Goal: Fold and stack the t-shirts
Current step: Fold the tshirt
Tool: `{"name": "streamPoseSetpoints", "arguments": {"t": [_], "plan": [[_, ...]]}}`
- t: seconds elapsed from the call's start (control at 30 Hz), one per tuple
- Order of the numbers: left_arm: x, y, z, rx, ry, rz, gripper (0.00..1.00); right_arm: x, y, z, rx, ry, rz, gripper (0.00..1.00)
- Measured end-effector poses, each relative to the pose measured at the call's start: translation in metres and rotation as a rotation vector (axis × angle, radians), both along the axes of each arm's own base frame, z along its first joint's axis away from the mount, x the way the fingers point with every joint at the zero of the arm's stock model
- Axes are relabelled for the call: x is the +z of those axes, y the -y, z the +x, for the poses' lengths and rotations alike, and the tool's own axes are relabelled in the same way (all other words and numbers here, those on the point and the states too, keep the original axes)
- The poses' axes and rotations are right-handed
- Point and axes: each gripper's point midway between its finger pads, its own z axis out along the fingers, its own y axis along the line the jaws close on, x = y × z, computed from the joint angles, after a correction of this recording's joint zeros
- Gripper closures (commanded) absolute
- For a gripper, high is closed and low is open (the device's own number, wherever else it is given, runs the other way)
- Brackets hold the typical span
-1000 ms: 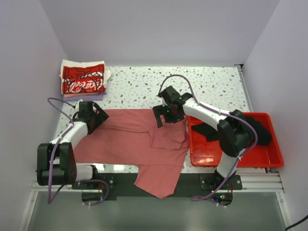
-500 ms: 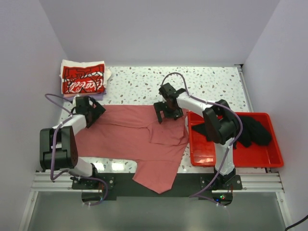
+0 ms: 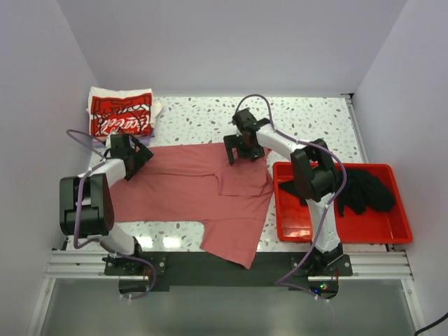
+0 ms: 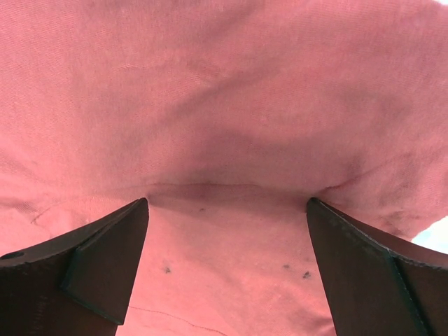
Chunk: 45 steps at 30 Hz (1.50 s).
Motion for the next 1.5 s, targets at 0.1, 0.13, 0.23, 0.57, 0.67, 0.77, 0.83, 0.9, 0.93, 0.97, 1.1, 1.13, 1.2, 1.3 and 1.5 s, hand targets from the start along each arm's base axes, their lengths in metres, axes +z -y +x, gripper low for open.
{"name": "streamPoseSetpoints", "arguments": {"t": [0.1,0.13,0.23,0.57,0.67,0.77,0.83,0.9,0.93,0.97,1.1,1.13,1.2,1.3,1.5], "plan": [[0.000,-0.004,-0.004,0.014,-0.018,0.015,0.00,0.002,0.001,0.002,0.010,-0.001,-0.006,0.01],[0.001,-0.006,-0.007,0.023,-0.027,0.026,0.00,0.002,0.001,0.002,0.014,0.000,-0.008,0.01],[0.018,-0.013,-0.018,0.052,-0.027,0.057,0.00,0.006,0.002,0.003,0.021,0.006,-0.009,0.01],[0.113,-0.031,-0.080,0.267,0.186,0.103,0.00,0.105,0.018,-0.038,0.029,0.166,0.133,0.01],[0.092,-0.035,-0.116,0.366,0.121,0.089,0.00,0.128,0.020,-0.049,0.034,0.212,0.183,0.01],[0.062,-0.039,-0.148,0.451,0.027,0.082,0.00,0.128,0.022,-0.060,0.038,0.209,0.205,0.01],[0.043,-0.043,-0.166,0.502,-0.044,0.081,0.00,0.122,0.025,-0.070,0.041,0.190,0.208,0.01],[0.026,-0.047,-0.182,0.551,-0.112,0.078,0.00,0.116,0.027,-0.079,0.047,0.169,0.209,0.01],[0.018,-0.048,-0.189,0.572,-0.143,0.076,0.00,0.114,0.028,-0.081,0.047,0.164,0.207,0.01],[0.011,-0.049,-0.195,0.591,-0.168,0.072,0.00,0.113,0.029,-0.082,0.047,0.160,0.205,0.01],[-0.008,-0.048,-0.212,0.634,-0.218,0.061,0.06,0.113,0.029,-0.083,0.054,0.160,0.205,0.01],[-0.008,-0.049,-0.214,0.643,-0.217,0.062,0.07,0.113,0.029,-0.083,0.056,0.160,0.205,0.01],[-0.005,-0.052,-0.215,0.660,-0.192,0.069,0.08,0.113,0.029,-0.083,0.060,0.163,0.203,0.01],[0.004,-0.059,-0.212,0.687,-0.138,0.087,0.07,0.113,0.030,-0.083,0.065,0.164,0.200,0.01],[0.001,-0.070,-0.214,0.738,-0.146,0.105,0.07,0.112,0.030,-0.083,0.071,0.163,0.194,0.01]]}}
